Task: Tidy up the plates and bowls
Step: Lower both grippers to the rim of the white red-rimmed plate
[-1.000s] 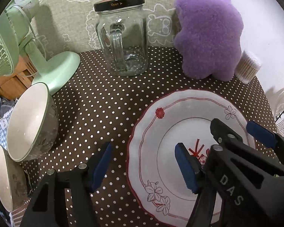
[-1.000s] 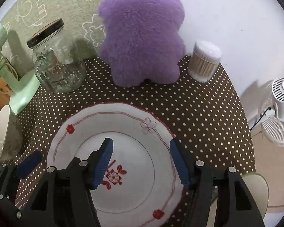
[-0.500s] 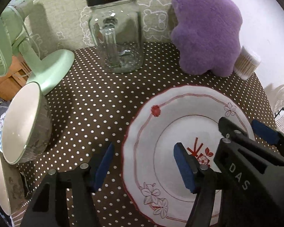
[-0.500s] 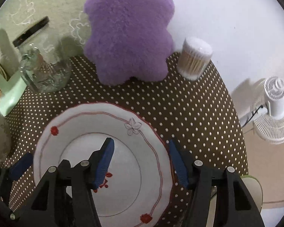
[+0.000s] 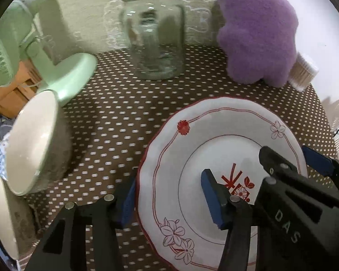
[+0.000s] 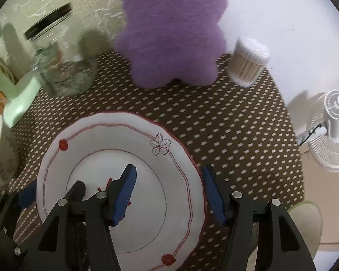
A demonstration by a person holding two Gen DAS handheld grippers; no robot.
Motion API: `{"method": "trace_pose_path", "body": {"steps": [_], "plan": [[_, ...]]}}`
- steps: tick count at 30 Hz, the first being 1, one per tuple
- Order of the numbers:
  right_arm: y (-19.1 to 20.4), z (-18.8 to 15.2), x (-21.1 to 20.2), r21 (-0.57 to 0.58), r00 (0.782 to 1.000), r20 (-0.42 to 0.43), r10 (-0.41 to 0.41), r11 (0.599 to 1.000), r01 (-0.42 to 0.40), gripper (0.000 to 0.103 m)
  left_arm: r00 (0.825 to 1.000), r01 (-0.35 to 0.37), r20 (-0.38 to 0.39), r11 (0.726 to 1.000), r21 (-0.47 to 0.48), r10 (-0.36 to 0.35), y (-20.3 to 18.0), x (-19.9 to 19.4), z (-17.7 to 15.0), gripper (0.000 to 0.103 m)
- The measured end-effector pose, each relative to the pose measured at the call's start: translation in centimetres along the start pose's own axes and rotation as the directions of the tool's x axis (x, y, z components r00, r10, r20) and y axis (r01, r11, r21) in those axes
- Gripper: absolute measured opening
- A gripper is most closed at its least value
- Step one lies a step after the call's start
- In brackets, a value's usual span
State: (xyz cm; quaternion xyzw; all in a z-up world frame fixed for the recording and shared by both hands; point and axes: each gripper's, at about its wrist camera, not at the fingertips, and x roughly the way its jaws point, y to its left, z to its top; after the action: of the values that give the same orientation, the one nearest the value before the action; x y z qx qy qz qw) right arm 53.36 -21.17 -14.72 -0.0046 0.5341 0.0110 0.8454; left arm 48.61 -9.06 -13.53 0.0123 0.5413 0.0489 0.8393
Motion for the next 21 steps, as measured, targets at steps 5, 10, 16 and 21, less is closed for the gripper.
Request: {"method": "trace_pose_path", "body": {"steps": [5, 10, 16, 21], "plan": [[2.0, -1.1, -0.5, -0.029, 0.999, -0.005, 0.034, 0.999, -0.034, 0.064, 1.0, 0.004, -0.03, 0.999, -0.037, -0.005, 1.9, -0.3, -1.3, 0.055], [3.1, -1.8, -0.6, -0.072, 1.0, 0.013, 0.02, 0.997, -0.019, 0.063, 1.0, 0.012, -0.018, 0.998, -0.054, -0.013, 2.7, -0.2, -1.9, 0.056], [2.2, -2.0, 0.6, -0.033, 0.998, -0.032, 0.06, 0.998, -0.061, 0.061, 1.0, -0.003, 0.007, 0.999, -0.04, 0.003, 2.1, -0.5, -2.5, 0.057], [2.0, -2.2, 0.6, -0.03, 0.999, -0.022, 0.036, 0.999, -0.037, 0.052, 1.0, -0.005, 0.004, 0.999, -0.045, 0.006, 2.3, -0.7, -2.5, 0.056]]}}
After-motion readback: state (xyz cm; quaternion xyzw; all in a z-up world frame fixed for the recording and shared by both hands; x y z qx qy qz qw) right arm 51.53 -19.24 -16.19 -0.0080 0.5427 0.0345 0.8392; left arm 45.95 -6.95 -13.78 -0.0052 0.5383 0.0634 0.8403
